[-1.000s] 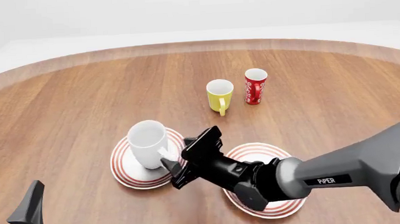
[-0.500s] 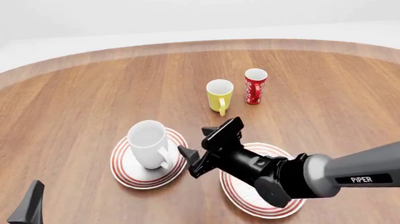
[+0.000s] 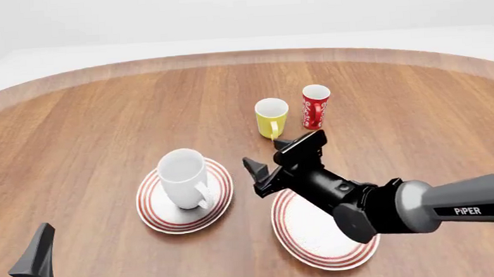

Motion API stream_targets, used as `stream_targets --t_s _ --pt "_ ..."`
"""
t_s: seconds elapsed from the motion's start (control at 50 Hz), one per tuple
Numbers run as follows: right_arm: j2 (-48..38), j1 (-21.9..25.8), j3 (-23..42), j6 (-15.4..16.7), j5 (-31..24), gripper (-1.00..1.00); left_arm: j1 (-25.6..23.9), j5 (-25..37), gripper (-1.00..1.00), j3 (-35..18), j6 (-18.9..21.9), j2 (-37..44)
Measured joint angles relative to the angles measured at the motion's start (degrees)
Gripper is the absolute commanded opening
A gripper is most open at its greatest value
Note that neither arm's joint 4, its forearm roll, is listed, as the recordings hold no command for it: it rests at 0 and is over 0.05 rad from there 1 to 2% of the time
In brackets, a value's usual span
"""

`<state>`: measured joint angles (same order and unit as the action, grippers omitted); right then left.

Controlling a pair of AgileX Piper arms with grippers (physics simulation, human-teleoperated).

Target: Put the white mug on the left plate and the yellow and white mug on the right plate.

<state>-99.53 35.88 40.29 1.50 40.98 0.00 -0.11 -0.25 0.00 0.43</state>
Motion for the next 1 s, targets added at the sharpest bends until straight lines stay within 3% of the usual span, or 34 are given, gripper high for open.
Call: stream_targets --t_s 0.48,1.0 --pt "-1.3 -5.9 2.1 -0.8 1.8 1.00 0.0 0.0 1.00 0.0 0.0 0.0" --pt "-5.5 -10.7 7.3 -3.8 2.4 1.00 0.0 0.0 1.00 0.0 0.0 0.0"
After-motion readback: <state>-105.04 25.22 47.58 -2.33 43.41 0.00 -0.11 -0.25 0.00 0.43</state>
